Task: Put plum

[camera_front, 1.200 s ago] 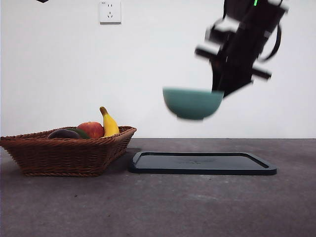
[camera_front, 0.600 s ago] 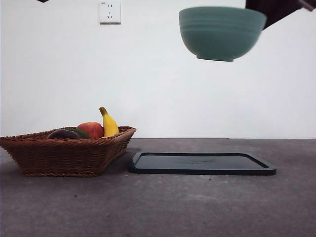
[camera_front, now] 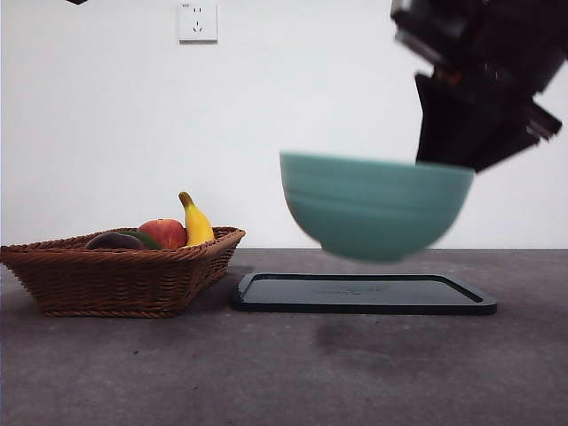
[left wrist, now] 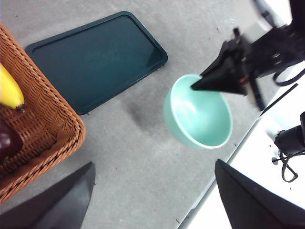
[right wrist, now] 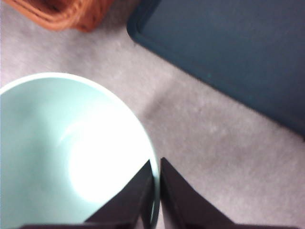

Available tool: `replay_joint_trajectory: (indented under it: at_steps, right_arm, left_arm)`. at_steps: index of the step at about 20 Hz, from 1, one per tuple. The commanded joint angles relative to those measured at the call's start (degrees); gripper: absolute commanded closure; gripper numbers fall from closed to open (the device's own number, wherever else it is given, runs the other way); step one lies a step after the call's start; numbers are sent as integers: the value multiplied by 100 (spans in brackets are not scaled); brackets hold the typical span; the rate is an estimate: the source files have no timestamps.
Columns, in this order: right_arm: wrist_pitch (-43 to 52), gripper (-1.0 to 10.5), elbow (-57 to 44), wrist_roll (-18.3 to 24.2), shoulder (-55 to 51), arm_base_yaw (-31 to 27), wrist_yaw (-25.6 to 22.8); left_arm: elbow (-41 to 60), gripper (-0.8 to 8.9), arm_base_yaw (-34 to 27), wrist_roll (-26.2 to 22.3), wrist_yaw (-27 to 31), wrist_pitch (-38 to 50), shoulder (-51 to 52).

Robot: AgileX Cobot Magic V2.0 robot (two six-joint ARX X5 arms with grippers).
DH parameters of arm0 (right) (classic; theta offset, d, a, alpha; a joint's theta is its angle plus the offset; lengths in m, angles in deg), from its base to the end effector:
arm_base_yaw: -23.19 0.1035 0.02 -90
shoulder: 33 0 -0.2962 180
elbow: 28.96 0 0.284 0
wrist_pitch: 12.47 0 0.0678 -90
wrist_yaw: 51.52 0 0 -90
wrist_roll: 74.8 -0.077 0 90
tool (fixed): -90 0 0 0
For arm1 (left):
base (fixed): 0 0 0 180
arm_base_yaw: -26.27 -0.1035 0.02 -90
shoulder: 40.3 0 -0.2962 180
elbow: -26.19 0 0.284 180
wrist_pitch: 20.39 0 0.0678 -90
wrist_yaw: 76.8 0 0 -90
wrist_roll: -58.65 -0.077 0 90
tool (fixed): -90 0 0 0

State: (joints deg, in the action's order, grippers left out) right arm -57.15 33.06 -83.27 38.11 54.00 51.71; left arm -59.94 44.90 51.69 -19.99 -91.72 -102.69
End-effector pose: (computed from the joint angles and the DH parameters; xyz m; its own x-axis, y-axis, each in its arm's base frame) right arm 0.2391 0.1631 0.2237 0.3769 0.4912 -0.7852 -0.5060 0.8193 0.2697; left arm 0.2063 -0.1140 0.3827 0.3600 -0.6990 -0.6179 0.6974 0.6415 -0.3195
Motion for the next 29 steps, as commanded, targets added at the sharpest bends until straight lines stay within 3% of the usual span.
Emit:
replay_joint_trajectory:
  at_steps: [1,10,21,25,29]
  right_arm:
    - [186,938,-116,-138,236,37,-22]
    - [634,938,-271,-142,1060,247,-170]
    - [673,934,-273,-144,1091,339,-166]
    - [675,780,-273,-160,1091,354,-170]
    - [682,769,-271,-164,1091,356,-177]
  left_arm:
    - [-103,408,24,-94,-31,39,-42]
    - [-103,408,24,-92,-31,28,-42]
    - [-103,408,24,-94,-31,37,-42]
    - [-103,408,24,-92,-31,31,-42]
    - [-103,408,24,-92,-31,22,-42]
